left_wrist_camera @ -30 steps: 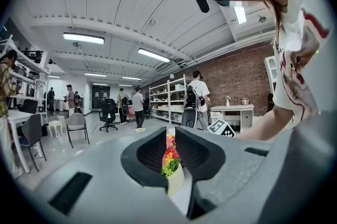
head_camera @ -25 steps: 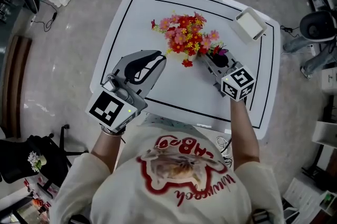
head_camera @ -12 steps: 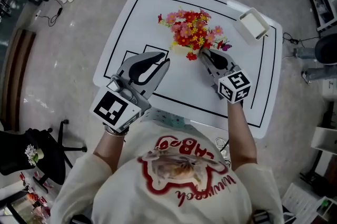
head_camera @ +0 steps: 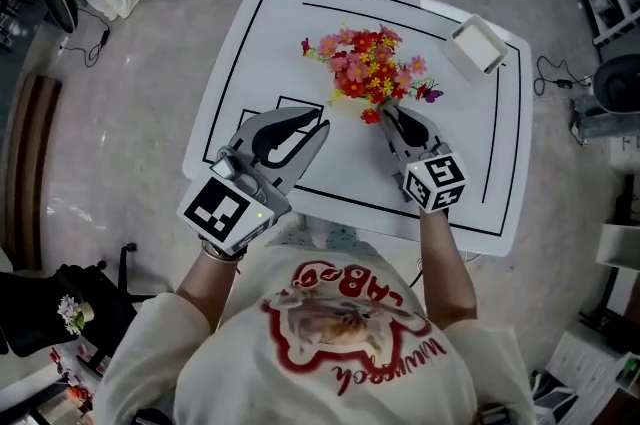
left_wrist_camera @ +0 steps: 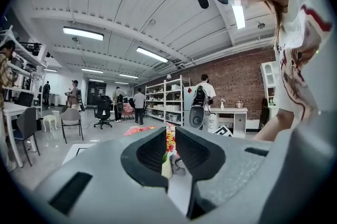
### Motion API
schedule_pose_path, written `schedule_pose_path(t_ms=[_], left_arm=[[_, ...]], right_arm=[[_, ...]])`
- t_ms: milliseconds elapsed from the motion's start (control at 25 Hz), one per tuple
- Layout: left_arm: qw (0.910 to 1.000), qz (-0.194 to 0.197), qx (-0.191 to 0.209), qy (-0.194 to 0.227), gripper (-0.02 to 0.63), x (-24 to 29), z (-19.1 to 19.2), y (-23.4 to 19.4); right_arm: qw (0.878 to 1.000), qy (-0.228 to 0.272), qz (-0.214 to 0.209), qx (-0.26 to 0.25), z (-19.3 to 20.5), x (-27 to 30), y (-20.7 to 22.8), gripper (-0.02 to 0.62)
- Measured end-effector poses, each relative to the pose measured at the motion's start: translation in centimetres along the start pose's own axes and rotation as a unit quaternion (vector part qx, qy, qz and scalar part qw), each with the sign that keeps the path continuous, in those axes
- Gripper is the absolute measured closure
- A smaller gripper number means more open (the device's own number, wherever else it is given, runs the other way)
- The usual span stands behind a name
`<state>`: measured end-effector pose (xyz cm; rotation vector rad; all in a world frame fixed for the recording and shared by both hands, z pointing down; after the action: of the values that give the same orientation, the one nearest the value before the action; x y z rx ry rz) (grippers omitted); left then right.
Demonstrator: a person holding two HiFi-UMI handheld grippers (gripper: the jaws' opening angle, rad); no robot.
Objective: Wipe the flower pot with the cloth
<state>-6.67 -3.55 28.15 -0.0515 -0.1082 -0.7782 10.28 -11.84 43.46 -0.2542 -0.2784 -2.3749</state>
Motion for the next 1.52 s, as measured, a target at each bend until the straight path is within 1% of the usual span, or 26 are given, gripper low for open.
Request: schedule_pose_path(t_ms=[120, 240, 440, 840, 1120, 1320, 1400, 1520], left_arm=[[0.9998, 0.019, 0.001, -0.012, 0.549, -0.5, 0.6, -0.5], [0.9991, 0.035, 0.002, -0.025, 0.549, -1.4, 1.2, -1.0], [0.9986, 0.048, 0.002, -0.021, 0.549, -2.3, 1.3, -2.4], [0.9972, 0.073, -0.007, -0.016, 0.549, -4.2, 2.1, -3.5], [0.9964, 0.083, -0.013, -0.012, 0.549, -5.2, 2.4, -4.5], [0.9952, 0.095, -0.022, -0.013, 0.549, -5.3, 2.7, -4.5], [0.9944, 0.101, -0.028, -0.007, 0.549, -5.2, 2.5, -4.5], [0.9943, 0.103, -0.026, 0.002, 0.549, -5.3, 1.9, -4.7]], right_arm=[[1.000, 0.001, 0.022, -0.003, 0.0, 0.2, -0.5, 0.552], [0.999, 0.002, 0.044, 0.005, 0.3, 0.2, -1.1, 0.552], [0.997, 0.006, 0.077, 0.016, 0.4, 0.5, -1.7, 0.552], [0.992, 0.006, 0.123, 0.033, 0.5, 1.1, -3.3, 0.552], [0.990, 0.007, 0.137, 0.034, 0.5, 1.6, -4.5, 0.552], [0.990, 0.006, 0.137, 0.031, 0.4, 2.1, -5.5, 0.552], [0.990, 0.006, 0.137, 0.029, 0.4, 2.3, -5.7, 0.552], [0.990, 0.008, 0.138, 0.029, 0.2, 2.5, -6.0, 0.552]])
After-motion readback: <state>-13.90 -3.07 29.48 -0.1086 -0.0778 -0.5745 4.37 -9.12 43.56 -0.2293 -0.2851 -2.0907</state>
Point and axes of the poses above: the fingertips, and each gripper's own axes: x forward along the fingers, y to its right, z out of its underside, the point moved 5 cm from there along -x, backward along the fingers, and after that the axes turned 1 degree about z, right-handed, at the moved point
